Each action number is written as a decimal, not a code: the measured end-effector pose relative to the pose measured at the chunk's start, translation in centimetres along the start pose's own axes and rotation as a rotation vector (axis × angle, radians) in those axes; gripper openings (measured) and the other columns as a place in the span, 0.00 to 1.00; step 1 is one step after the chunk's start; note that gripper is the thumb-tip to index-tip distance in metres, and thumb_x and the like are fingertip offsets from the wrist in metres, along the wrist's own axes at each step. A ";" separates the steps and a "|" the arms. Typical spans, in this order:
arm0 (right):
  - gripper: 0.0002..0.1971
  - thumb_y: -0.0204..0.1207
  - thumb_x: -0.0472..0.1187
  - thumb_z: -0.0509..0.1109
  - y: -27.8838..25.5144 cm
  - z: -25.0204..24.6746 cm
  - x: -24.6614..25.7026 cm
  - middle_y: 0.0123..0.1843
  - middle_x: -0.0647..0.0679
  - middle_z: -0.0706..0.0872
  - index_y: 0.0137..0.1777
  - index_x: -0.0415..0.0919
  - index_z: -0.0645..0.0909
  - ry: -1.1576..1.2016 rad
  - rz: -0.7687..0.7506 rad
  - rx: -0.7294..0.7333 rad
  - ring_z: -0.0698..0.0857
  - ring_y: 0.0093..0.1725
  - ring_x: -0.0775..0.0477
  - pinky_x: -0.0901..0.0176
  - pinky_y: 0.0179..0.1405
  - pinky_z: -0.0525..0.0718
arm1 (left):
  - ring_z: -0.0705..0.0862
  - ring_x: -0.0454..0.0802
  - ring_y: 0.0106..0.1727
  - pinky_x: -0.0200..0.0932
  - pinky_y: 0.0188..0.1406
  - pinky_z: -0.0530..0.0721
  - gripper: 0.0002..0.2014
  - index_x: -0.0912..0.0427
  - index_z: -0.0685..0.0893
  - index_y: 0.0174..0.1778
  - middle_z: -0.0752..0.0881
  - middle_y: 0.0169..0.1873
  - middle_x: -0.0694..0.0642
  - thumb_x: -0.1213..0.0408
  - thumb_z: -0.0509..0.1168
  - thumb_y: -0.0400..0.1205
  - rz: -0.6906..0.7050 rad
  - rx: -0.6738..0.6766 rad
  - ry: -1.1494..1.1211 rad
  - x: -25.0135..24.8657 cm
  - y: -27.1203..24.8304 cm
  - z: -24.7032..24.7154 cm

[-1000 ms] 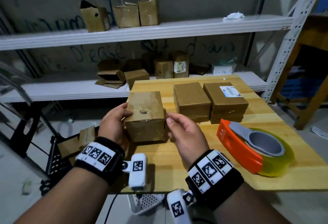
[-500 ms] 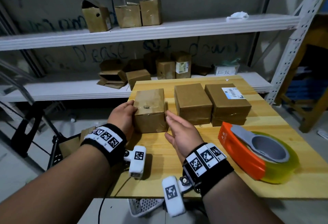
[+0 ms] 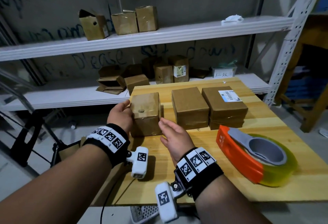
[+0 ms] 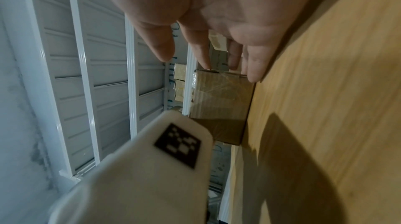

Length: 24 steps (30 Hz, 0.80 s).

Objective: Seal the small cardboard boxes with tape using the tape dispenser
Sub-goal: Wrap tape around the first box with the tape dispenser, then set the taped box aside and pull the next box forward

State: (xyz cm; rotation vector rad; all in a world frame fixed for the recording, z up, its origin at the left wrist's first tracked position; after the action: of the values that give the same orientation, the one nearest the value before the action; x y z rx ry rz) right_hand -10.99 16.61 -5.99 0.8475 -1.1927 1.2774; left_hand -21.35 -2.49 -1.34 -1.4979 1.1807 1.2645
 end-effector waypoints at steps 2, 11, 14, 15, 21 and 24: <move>0.23 0.87 0.50 0.71 -0.1 -0.1 0.0 0.66 0.61 0.82 0.81 0.50 0.79 -0.013 -0.003 0.005 0.80 0.74 0.52 0.42 0.85 0.73 | 0.88 0.53 0.64 0.56 0.70 0.86 0.20 0.49 0.87 0.73 0.89 0.64 0.52 0.67 0.60 0.88 0.003 -0.014 0.010 -0.1 -0.1 0.0; 0.24 0.85 0.54 0.72 -0.6 -0.9 0.0 0.62 0.65 0.84 0.79 0.52 0.80 -0.007 -0.012 0.024 0.83 0.63 0.58 0.45 0.80 0.79 | 0.85 0.50 0.68 0.54 0.75 0.82 0.19 0.48 0.86 0.75 0.87 0.69 0.49 0.66 0.61 0.90 0.030 -0.002 0.041 -1.0 -0.8 0.3; 0.15 0.87 0.48 0.70 -1.1 -2.1 0.8 0.69 0.51 0.86 0.73 0.52 0.83 0.051 -0.005 -0.014 0.85 0.68 0.51 0.46 0.77 0.82 | 0.84 0.49 0.69 0.56 0.73 0.84 0.19 0.44 0.84 0.75 0.86 0.71 0.48 0.63 0.64 0.90 0.086 -0.037 0.010 -1.5 -1.8 -0.2; 0.12 0.87 0.47 0.70 -1.2 -2.6 1.2 0.68 0.50 0.87 0.69 0.53 0.84 0.067 -0.011 -0.036 0.85 0.70 0.49 0.45 0.76 0.83 | 0.84 0.49 0.69 0.56 0.74 0.83 0.18 0.43 0.85 0.74 0.85 0.70 0.47 0.62 0.65 0.89 0.116 -0.060 -0.006 -1.8 -2.4 -0.4; 0.08 0.88 0.45 0.69 -2.5 -7.1 3.5 0.61 0.51 0.89 0.63 0.53 0.87 0.083 -0.095 -0.227 0.89 0.62 0.49 0.44 0.64 0.91 | 0.87 0.44 0.60 0.53 0.60 0.90 0.10 0.38 0.88 0.57 0.88 0.60 0.45 0.61 0.71 0.85 0.305 -0.113 -0.008 -5.0 -7.1 0.1; 0.06 0.88 0.44 0.69 -3.5 -8.8 4.4 0.61 0.47 0.91 0.58 0.53 0.87 0.090 -0.112 -0.279 0.90 0.60 0.48 0.47 0.57 0.92 | 0.89 0.46 0.57 0.49 0.54 0.91 0.09 0.47 0.88 0.60 0.90 0.57 0.48 0.63 0.70 0.87 0.240 0.039 -0.063 -5.7 -9.0 3.5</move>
State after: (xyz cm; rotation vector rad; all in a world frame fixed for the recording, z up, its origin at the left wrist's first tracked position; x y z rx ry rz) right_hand -6.40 25.59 -3.20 0.6359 -1.2005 1.0190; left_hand -13.56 3.70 3.91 -1.3072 1.3667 1.4272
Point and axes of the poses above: each hand's wrist, its own y-axis towards the middle knuckle, its own z-axis out of the palm, x = y × z, the point moved 10 cm from there along y, towards the middle knuckle
